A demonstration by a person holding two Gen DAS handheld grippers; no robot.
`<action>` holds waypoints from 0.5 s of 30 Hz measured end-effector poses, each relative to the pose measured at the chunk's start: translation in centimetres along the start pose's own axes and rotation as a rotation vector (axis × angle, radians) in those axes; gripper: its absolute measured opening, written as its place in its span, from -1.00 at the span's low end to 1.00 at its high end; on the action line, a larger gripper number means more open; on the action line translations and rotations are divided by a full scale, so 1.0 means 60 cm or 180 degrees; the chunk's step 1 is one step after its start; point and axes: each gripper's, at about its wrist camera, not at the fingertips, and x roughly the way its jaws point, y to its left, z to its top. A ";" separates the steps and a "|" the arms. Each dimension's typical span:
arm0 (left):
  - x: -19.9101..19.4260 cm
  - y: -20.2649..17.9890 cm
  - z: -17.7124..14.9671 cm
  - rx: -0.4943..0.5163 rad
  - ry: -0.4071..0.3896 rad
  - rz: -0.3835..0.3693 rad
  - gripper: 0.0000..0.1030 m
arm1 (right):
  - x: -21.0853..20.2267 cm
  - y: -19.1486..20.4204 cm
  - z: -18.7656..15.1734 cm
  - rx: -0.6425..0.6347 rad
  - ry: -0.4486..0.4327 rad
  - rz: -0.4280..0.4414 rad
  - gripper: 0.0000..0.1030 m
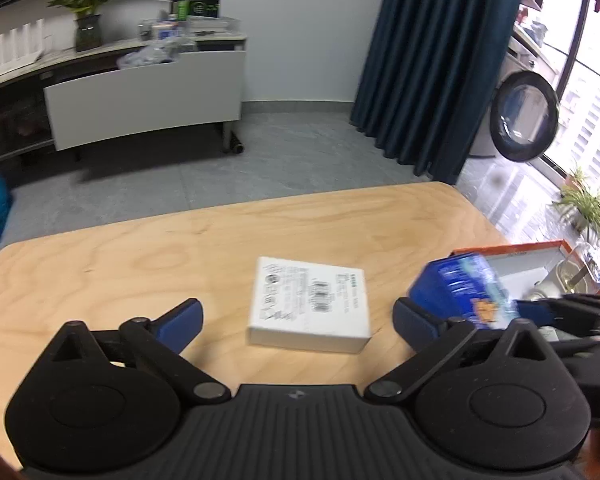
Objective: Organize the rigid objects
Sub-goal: 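Grasp the white barcode box with the left gripper while the right grasps the blue tin, then carry the white barcode box and blue tin over the white box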
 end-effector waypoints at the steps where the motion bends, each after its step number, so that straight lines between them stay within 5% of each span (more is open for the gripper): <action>1: 0.007 -0.004 0.002 0.0014 0.0017 0.0019 1.00 | -0.012 -0.004 -0.002 -0.0002 -0.0050 -0.0010 0.43; 6: 0.051 -0.030 0.000 0.0154 0.0178 0.0231 0.96 | -0.055 -0.026 -0.009 0.0105 -0.0154 0.0075 0.43; 8: 0.061 -0.037 -0.002 0.0176 0.0192 0.0326 0.53 | -0.069 -0.026 -0.008 0.0111 -0.0205 0.0072 0.43; 15: -0.019 -0.072 -0.003 0.0074 0.0031 0.0669 0.53 | -0.139 -0.034 -0.017 0.0029 -0.0382 0.0045 0.43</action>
